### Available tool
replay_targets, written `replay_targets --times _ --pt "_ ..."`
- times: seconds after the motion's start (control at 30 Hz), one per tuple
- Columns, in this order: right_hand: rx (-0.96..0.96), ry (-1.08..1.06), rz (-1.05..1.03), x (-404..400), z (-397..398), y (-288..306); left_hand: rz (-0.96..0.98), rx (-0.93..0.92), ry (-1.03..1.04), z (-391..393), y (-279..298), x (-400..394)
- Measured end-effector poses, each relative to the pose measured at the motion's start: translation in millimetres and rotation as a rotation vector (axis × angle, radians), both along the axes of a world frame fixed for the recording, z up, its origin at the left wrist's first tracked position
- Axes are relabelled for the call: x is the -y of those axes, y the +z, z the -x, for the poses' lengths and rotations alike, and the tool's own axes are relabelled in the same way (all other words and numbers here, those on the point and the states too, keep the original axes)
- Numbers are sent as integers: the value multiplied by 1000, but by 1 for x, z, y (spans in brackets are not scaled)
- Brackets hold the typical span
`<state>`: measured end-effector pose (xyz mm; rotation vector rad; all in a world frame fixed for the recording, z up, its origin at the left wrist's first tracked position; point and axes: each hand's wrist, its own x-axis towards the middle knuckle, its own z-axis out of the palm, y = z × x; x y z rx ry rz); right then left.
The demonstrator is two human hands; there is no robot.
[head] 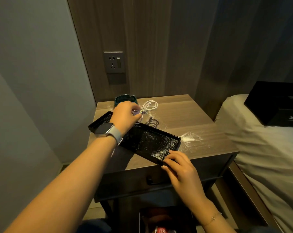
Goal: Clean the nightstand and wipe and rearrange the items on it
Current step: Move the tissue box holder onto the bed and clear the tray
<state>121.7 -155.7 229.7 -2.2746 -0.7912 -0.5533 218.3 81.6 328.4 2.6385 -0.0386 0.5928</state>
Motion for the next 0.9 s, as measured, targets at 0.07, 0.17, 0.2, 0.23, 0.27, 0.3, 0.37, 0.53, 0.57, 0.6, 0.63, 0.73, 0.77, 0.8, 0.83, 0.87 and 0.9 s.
replay_targets --times 0.07,0.17,0.2,0.23,0.27,0.3,0.37,0.53,0.57,0.6,0.63,0.73,0.77,0.8,0.83,0.87,0.9 --pt "-9 27 -6 5 -2 1 -83 -44 -43 -29 6 11" --pt "-25 50 -26 8 -4 0 -185 -123 -48 -67 4 29" --pt "-34 53 -37 8 -4 0 -195 -164 -43 -75 1 33" --pt "-45 54 -46 8 -4 0 -188 -203 -37 -81 -3 36" --pt "-49 57 -55 7 -4 1 -163 -234 -31 -84 -7 37" --pt "-43 59 -62 7 -4 0 -134 -243 -23 -84 -10 37" --pt "-24 59 -76 8 -4 -2 -83 -200 -12 -74 -13 36" --pt "4 55 -110 6 -3 -1 89 -26 54 -9 -5 -6" --pt "0 54 -119 7 -3 1 121 -6 107 6 -7 -21" --pt "-11 53 -128 8 -2 3 148 7 172 21 -11 -37" --pt "-27 52 -133 9 -1 6 168 4 244 34 -16 -52" --pt "-64 70 -112 19 1 12 131 -95 414 63 -35 -82" --pt "-79 84 -100 23 2 12 110 -130 449 70 -42 -88" --pt "-101 99 -91 27 3 12 95 -152 474 78 -47 -92" --pt "-127 115 -85 31 4 11 86 -164 488 83 -52 -97" --pt "-149 125 -79 33 4 10 83 -169 489 88 -57 -100" --pt "-166 128 -79 33 6 9 88 -168 479 92 -60 -102"
